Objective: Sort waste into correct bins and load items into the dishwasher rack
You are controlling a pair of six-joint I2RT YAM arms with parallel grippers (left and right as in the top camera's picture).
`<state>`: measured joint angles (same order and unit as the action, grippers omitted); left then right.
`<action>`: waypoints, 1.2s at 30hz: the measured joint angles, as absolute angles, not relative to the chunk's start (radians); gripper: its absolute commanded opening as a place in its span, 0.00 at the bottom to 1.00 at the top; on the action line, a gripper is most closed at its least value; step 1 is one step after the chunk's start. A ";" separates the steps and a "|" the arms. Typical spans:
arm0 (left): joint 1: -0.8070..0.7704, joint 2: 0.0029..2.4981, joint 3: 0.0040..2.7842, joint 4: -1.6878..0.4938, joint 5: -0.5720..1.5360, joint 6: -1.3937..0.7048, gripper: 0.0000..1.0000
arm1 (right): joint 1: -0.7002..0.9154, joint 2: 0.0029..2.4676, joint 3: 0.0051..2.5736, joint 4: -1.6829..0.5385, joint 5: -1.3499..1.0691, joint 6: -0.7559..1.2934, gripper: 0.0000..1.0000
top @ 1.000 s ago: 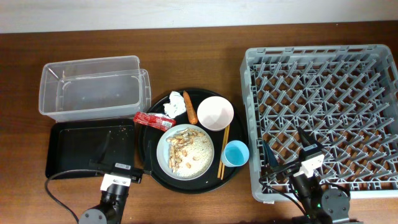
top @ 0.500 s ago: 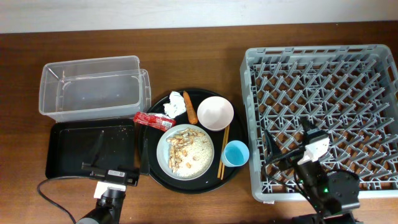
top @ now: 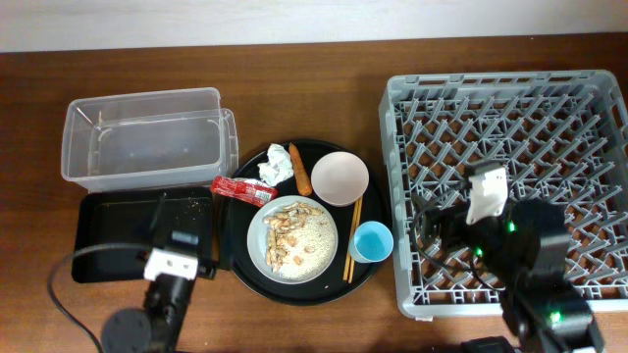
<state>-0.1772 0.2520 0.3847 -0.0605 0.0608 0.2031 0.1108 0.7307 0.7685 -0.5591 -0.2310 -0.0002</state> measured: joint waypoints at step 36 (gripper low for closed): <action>-0.325 1.258 1.205 -0.790 0.467 0.117 0.99 | 0.110 1.183 1.177 -1.035 0.005 0.381 0.98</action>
